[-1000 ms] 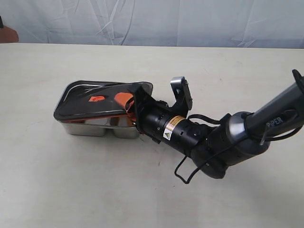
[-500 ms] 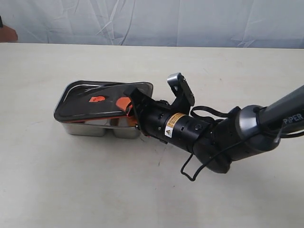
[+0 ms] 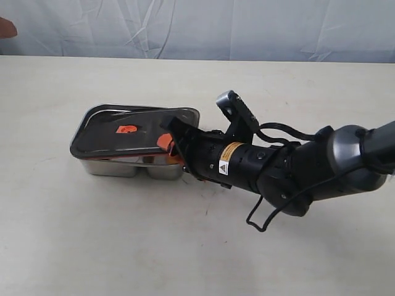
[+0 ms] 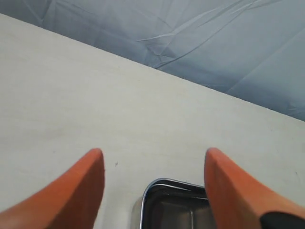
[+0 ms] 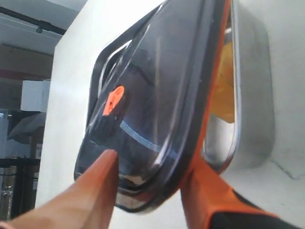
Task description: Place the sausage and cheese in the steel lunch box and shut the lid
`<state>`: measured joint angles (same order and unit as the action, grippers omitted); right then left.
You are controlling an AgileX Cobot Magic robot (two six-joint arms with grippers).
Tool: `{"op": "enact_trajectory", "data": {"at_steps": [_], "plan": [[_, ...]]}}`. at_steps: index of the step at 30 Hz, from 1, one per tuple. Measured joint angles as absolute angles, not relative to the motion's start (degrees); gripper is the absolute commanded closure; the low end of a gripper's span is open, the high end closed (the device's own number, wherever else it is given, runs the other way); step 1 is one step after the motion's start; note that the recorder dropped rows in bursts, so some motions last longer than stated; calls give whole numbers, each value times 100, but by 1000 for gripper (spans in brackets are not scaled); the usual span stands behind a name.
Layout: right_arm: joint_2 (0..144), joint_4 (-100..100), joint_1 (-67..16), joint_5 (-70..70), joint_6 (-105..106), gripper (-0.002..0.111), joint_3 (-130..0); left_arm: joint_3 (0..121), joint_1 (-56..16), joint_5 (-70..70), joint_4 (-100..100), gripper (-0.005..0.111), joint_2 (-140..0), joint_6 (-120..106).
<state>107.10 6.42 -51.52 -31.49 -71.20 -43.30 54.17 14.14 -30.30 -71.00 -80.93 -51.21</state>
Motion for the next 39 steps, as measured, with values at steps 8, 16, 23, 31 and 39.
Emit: {"op": "enact_trajectory", "data": {"at_steps": [8, 16, 23, 31, 39], "plan": [[10562, 824, -5152, -1999, -7050, 66, -4330, 5417, 1414, -3220, -7192, 48, -8093, -5121], [10233, 845, -5152, -1306, -6905, 66, -4330, 5417, 1401, -4593, -7267, 48, -8305, -5679], [10195, 845, -5152, -1486, -6721, 66, -4330, 5417, 1185, -4903, -7274, 48, -8824, -5934], [10195, 614, -4992, -1462, -6372, 67, -4330, 5417, 842, -4996, -7037, 40, -9439, -6042], [10195, 544, -4660, -1474, -6200, 102, -4330, 5417, 720, -4917, -6927, 34, -9577, -6447]]}}
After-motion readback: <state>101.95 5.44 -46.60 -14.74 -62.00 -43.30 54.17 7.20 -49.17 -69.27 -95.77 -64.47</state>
